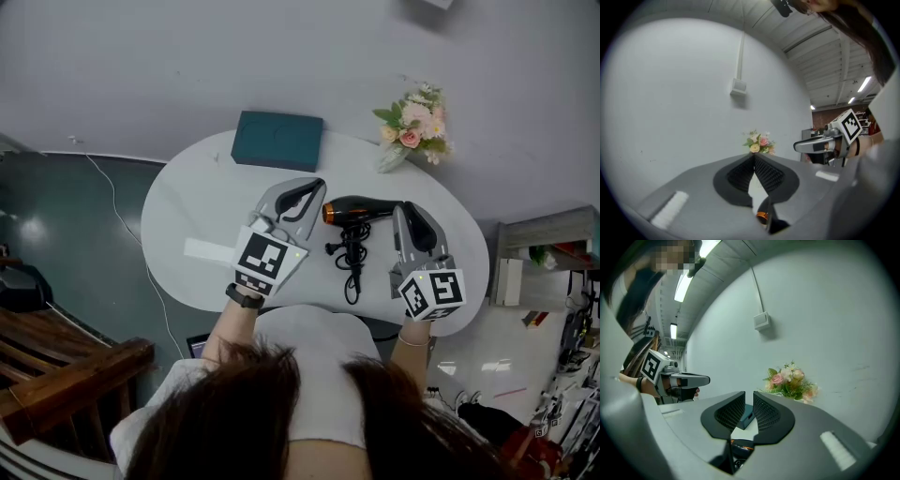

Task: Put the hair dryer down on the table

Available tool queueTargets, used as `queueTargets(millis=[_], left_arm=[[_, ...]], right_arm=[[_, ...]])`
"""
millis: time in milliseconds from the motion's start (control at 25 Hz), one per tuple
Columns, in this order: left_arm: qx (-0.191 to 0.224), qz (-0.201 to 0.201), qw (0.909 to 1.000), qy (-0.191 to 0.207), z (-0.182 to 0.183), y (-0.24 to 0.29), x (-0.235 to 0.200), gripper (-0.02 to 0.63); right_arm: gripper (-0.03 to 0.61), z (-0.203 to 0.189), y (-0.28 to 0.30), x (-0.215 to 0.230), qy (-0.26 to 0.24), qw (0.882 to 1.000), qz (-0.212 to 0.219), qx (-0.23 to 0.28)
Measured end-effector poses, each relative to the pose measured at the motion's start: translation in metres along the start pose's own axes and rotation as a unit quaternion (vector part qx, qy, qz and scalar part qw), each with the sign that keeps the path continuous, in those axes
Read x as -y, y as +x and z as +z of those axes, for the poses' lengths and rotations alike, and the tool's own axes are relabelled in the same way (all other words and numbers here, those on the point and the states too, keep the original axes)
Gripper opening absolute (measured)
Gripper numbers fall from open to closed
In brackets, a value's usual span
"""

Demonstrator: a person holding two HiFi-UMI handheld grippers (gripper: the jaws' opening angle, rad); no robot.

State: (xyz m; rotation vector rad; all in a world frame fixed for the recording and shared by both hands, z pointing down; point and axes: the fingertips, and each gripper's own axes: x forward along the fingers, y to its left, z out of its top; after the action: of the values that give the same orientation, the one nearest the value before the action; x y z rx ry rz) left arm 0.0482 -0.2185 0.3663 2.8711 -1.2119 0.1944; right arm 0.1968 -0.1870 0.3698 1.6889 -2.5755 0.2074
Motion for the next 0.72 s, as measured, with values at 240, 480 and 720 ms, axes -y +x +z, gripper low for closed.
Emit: queueTargets(millis=[240, 480, 720], left_arm=[[-0.007, 0.008, 0.9999, -0.007, -0.008, -0.003, -0.004, 0.058], [-0.011, 0.017, 0.9997, -0.013, -0.014, -0.007, -0.009, 0.060], [-0.012, 0.021, 0.9995, -0.018, -0.016, -0.008, -0.013, 0.060]], right_arm=[[0.006, -0.006, 0.000, -0.001, 0.007, 1.000, -0.001, -0.001], [0.002, -0.007, -0.001, 0.004, 0.018, 1.000, -0.012, 0.004], [0.002, -0.008, -0.001, 0.005, 0.016, 1.000, -0.015, -0.001]])
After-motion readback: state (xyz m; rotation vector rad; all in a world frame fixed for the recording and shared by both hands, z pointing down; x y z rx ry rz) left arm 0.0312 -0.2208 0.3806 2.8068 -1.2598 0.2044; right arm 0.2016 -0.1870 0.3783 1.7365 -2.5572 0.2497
